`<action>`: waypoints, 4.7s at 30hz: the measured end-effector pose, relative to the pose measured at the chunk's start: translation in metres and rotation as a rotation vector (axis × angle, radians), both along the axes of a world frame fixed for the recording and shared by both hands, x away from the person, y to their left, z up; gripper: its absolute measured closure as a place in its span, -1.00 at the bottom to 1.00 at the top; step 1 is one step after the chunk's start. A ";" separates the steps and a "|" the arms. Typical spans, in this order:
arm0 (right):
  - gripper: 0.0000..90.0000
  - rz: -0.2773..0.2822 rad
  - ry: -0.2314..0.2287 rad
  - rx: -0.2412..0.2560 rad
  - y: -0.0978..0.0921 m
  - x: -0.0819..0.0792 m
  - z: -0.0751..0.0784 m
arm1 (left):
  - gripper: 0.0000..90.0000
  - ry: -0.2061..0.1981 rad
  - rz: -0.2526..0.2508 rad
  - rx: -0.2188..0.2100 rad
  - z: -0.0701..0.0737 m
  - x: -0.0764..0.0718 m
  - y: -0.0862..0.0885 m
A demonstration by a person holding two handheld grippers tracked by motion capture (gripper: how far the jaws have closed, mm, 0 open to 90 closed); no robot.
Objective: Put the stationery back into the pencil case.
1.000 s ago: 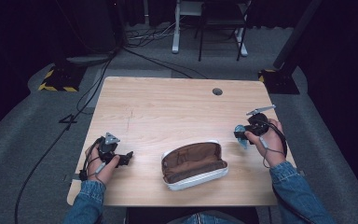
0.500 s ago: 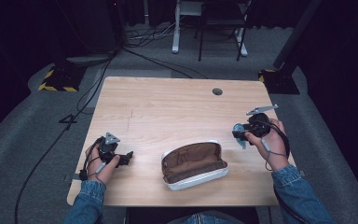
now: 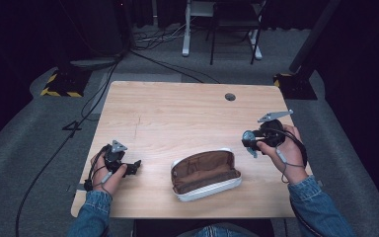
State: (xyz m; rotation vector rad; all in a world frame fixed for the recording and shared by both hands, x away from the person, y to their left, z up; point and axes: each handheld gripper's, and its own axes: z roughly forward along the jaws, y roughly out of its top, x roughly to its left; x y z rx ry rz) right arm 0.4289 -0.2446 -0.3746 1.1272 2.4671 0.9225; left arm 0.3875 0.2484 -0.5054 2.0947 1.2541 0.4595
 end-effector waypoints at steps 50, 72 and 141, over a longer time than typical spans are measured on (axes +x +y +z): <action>-0.13 0.361 0.014 -0.075 0.106 -0.048 0.017 | -0.83 -0.002 -0.003 0.002 0.000 0.000 0.000; -0.13 0.489 0.027 -0.235 0.147 -0.060 0.004 | -0.83 -0.001 -0.006 0.002 0.000 0.001 0.000; -0.63 0.085 -0.134 0.029 -0.042 -0.007 -0.018 | -0.84 0.000 -0.004 0.005 0.000 -0.002 0.001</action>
